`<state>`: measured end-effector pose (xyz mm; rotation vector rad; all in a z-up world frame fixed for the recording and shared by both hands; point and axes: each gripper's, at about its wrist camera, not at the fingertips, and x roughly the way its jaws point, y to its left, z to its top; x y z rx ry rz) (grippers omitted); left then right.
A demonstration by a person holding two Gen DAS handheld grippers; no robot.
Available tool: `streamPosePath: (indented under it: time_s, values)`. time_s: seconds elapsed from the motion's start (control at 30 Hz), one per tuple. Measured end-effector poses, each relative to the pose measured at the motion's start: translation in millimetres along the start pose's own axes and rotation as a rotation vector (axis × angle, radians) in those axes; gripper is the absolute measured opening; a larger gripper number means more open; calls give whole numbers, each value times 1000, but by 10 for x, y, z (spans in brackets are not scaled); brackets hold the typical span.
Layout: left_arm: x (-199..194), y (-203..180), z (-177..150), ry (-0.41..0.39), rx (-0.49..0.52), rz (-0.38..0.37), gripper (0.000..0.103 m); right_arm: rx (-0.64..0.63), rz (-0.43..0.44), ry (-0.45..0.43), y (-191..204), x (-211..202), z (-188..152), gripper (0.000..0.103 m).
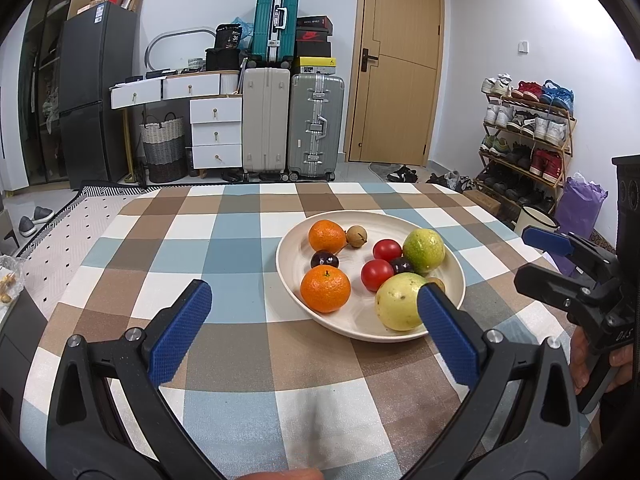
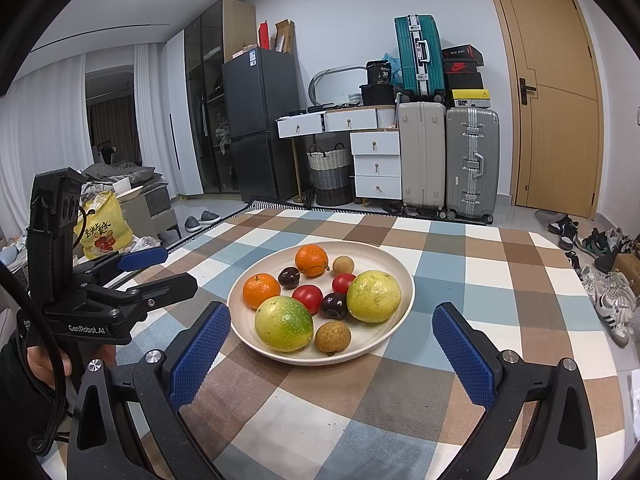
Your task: Organize fruits
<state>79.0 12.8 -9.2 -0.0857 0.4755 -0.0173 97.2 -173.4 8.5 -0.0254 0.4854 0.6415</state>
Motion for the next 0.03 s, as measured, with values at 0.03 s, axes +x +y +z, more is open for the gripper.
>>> streamPosePath:
  time_s: [0.03]
  values:
    - [-2, 7, 2, 1, 0, 1, 103, 0, 0, 0, 0, 1, 0, 103]
